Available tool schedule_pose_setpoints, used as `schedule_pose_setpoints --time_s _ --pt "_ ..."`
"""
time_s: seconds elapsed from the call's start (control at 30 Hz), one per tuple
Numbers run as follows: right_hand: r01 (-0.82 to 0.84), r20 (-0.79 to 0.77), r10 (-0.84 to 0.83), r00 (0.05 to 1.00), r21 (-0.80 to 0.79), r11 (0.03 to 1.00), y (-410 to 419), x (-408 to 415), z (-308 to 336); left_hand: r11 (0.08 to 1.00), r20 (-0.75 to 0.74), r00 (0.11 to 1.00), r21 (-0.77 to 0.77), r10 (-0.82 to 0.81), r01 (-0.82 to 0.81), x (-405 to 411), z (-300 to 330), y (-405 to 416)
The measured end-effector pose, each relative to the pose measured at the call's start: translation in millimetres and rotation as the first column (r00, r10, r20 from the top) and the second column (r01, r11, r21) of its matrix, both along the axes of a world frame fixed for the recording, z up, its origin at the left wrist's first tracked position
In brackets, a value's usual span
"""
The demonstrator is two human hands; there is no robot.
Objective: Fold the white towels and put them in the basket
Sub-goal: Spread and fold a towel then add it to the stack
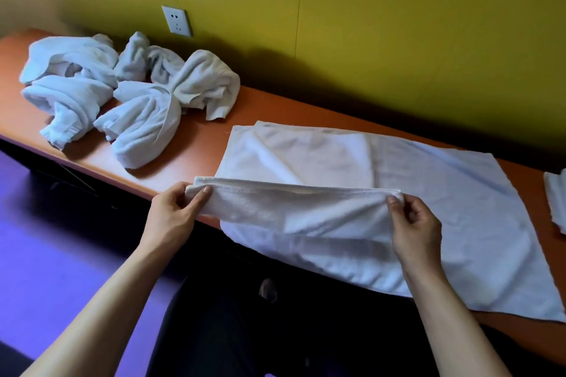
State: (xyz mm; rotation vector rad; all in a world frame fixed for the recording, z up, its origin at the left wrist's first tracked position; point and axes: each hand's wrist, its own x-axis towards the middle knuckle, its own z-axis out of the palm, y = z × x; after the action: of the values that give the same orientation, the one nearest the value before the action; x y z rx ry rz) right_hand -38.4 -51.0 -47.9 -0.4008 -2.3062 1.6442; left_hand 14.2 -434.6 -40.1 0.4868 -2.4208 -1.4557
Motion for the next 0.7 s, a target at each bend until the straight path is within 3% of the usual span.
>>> schedule_pose_setpoints --time_s 0.17,0.33,0.7 --pt "-0.004 -0.045 0.008 0.999 0.090 0.996 -3.7 -40.9 -2.3 0.997 -0.045 0.996 0.025 0.075 -0.074 -51.3 -2.7 9.5" --pt "0.026 -0.108 -0.009 0.994 0.157 0.987 -10.1 -102.7 3.6 0.978 -0.062 0.988 -0.146 0.138 -0.146 -122.6 2.4 8.5" --pt "0.022 0.035 -0.033 0.999 0.273 0.962 -19.4 -215.3 -25.1 0.914 0.046 0.974 -0.359 0.221 -0.190 -224.2 -37.3 8.0"
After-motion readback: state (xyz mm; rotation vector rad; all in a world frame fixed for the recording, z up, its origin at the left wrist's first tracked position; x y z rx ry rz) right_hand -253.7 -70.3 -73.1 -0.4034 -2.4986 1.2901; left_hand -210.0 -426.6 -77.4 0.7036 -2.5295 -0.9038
